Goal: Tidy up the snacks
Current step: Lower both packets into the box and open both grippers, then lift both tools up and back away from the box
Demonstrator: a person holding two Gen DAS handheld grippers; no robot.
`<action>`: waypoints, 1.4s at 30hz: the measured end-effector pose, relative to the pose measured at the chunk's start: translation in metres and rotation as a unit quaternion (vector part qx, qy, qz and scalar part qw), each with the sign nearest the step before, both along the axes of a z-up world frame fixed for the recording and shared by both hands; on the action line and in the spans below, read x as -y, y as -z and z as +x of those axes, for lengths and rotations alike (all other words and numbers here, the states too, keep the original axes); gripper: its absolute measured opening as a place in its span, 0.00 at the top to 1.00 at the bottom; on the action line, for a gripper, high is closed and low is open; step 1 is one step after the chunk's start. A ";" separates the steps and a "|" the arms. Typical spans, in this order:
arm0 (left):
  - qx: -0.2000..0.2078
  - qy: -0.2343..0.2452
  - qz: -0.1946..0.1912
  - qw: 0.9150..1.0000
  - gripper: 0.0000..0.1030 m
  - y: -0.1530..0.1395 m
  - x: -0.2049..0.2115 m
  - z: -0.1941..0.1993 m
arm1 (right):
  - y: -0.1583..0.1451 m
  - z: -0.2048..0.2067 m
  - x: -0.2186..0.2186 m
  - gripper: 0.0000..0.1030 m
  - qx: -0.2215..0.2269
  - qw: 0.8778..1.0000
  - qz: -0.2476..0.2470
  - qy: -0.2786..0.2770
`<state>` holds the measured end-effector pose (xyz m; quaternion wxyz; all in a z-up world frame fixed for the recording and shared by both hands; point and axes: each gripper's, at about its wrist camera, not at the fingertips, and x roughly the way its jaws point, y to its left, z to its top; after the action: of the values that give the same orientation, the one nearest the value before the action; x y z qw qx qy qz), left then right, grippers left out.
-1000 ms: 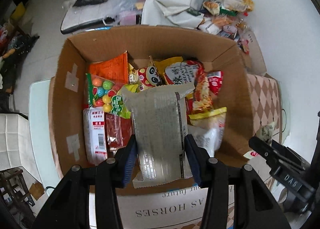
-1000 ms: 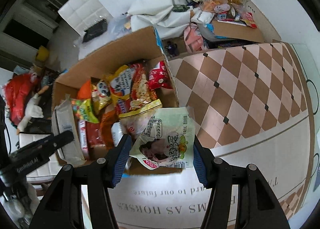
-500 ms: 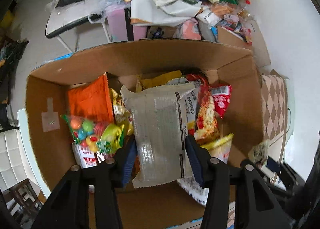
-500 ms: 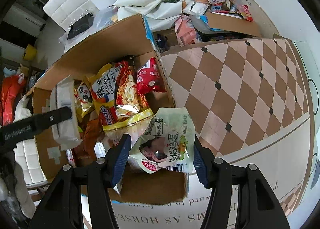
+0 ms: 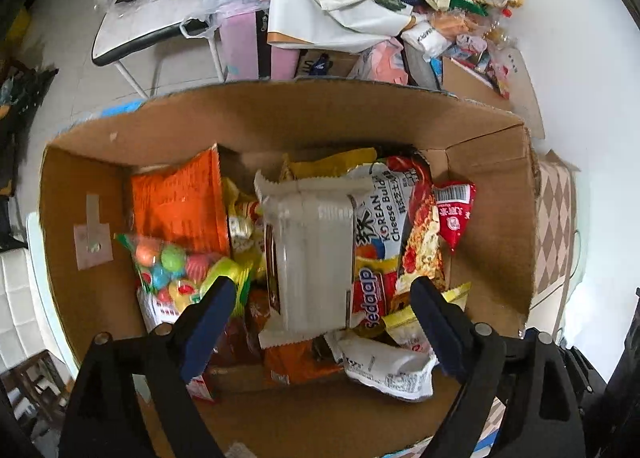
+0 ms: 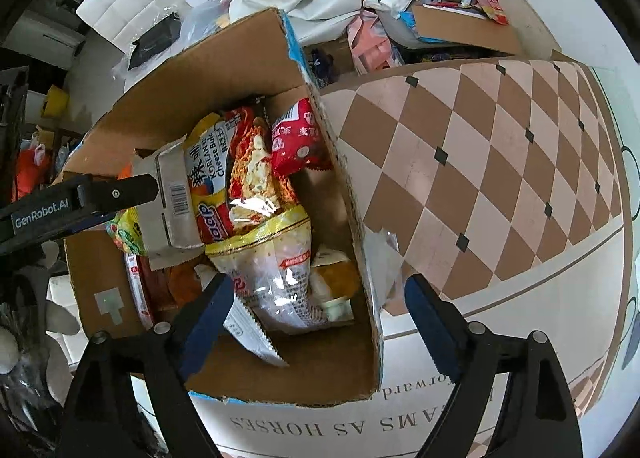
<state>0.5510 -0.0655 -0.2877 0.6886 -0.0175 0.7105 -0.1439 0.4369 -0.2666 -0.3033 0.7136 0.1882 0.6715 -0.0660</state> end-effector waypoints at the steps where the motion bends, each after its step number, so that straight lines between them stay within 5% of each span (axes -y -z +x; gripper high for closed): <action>1: 0.005 -0.003 -0.006 1.000 0.14 -0.003 -0.002 -0.005 | -0.002 -0.001 -0.002 0.12 0.002 1.000 -0.003 -0.004; 12: 0.082 -0.025 0.023 0.996 0.14 -0.034 -0.031 -0.058 | -0.016 -0.011 -0.022 0.10 0.027 0.997 -0.048 -0.046; 24: 0.121 -0.044 0.027 0.991 0.14 -0.064 -0.048 -0.111 | -0.045 -0.034 -0.039 0.10 0.058 0.994 -0.064 -0.065; 42: 0.259 -0.072 0.036 0.962 0.14 -0.158 -0.064 -0.256 | -0.152 -0.165 -0.051 0.10 0.177 0.977 -0.093 -0.080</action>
<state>0.2952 -0.0018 -0.1299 0.8580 -0.0057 0.5092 -0.0679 0.2718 -0.2157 -0.1516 0.8385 0.0760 0.5383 -0.0365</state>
